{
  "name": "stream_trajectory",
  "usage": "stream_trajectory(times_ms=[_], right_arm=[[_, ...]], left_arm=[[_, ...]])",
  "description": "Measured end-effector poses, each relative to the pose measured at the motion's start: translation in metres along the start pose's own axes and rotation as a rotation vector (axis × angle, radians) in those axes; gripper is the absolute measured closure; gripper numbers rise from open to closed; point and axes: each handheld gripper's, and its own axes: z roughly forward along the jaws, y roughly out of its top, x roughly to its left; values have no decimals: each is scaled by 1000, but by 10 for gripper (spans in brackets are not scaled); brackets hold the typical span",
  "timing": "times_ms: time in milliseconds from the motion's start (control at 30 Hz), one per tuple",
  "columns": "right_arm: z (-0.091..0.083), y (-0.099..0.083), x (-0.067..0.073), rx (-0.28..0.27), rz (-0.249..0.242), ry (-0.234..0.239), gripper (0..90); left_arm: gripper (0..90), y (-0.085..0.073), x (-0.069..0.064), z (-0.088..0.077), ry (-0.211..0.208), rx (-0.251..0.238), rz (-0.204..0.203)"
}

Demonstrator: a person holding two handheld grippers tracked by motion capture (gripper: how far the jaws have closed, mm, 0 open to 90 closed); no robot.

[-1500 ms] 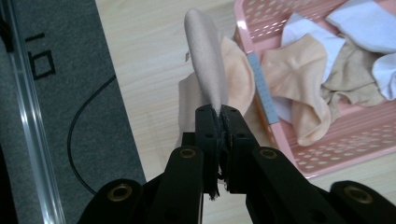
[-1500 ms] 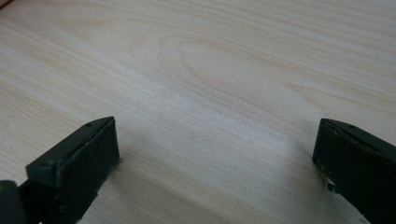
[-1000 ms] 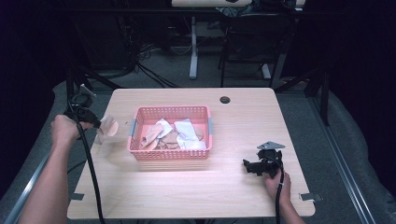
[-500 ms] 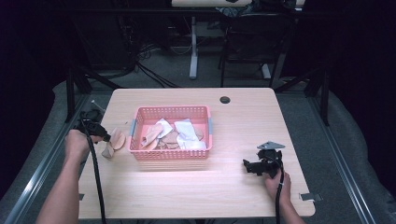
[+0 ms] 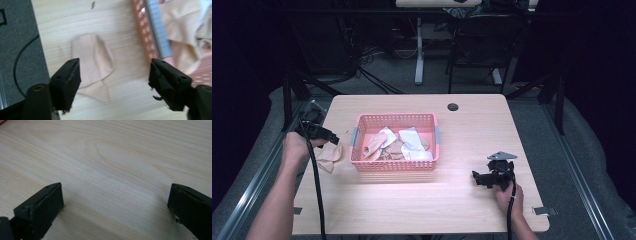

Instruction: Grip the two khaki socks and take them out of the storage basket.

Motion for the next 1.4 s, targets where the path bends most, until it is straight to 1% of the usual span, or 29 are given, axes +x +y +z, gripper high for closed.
stream_trajectory(times_ms=[67,100,133,167,200,233,267,300,333,400,467,567,667,800,833,867,900,967,1000,1067,1100,1133,1167,1200,1267,1333,1400], right_arm=[[0,0,0,0,1,0,0],[0,0,0,0,1,0,0],[0,0,0,-1,2,4,0],[0,0,0,-6,6,4,0],[0,0,0,-4,5,2,0],[0,0,0,-4,4,3,0],[0,0,0,-6,6,6,0],[0,0,0,-6,5,5,0],[0,0,0,-6,6,6,0],[0,0,0,-5,5,5,0],[0,0,0,-4,4,3,0],[0,0,0,-3,3,2,0],[0,0,0,-3,3,2,0],[0,0,0,-3,4,2,0],[0,0,0,-2,3,2,0],[0,0,0,-3,4,2,0],[0,0,0,-2,3,1,0],[0,0,0,-3,3,2,0],[1,0,0,-4,5,0,0],[0,0,0,-3,3,2,0],[0,0,0,-2,3,2,0],[0,0,0,-3,3,2,0],[0,0,0,-3,3,2,0],[1,0,0,-4,5,1,0],[1,0,0,-4,4,0,0],[1,0,0,-4,4,0,0],[1,0,0,-4,4,0,0]], left_arm=[[186,5,-8,-3,4,-13,20],[161,8,-11,-5,-2,-12,30],[156,10,-14,-5,-7,-18,35],[152,13,-18,-6,-10,-24,51],[146,15,-21,-7,-16,-21,58],[146,18,-26,-7,-22,-29,61],[142,19,-28,-7,-19,-32,71],[135,21,-33,-7,-21,-32,83],[123,24,-36,-7,-33,-32,89],[114,26,-42,-7,-36,-31,109],[97,28,-47,-5,-49,-37,119],[53,31,-57,0,-90,-34,148],[33,33,-71,9,-101,-17,198],[30,36,-84,17,-112,-7,233],[37,37,-88,20,-114,0,239],[64,37,-90,23,-111,5,245],[90,38,-93,25,-101,17,242],[130,38,-96,29,-111,25,243],[163,38,-98,31,-118,27,253],[175,39,-103,36,-121,42,267],[192,39,-105,38,-126,49,264],[228,39,-106,40,-122,56,269],[245,39,-108,42,-120,59,276],[255,40,-109,44,-118,62,277],[308,40,-111,49,-116,75,280],[318,40,-111,54,-105,86,274],[357,40,-110,58,-101,99,267]])
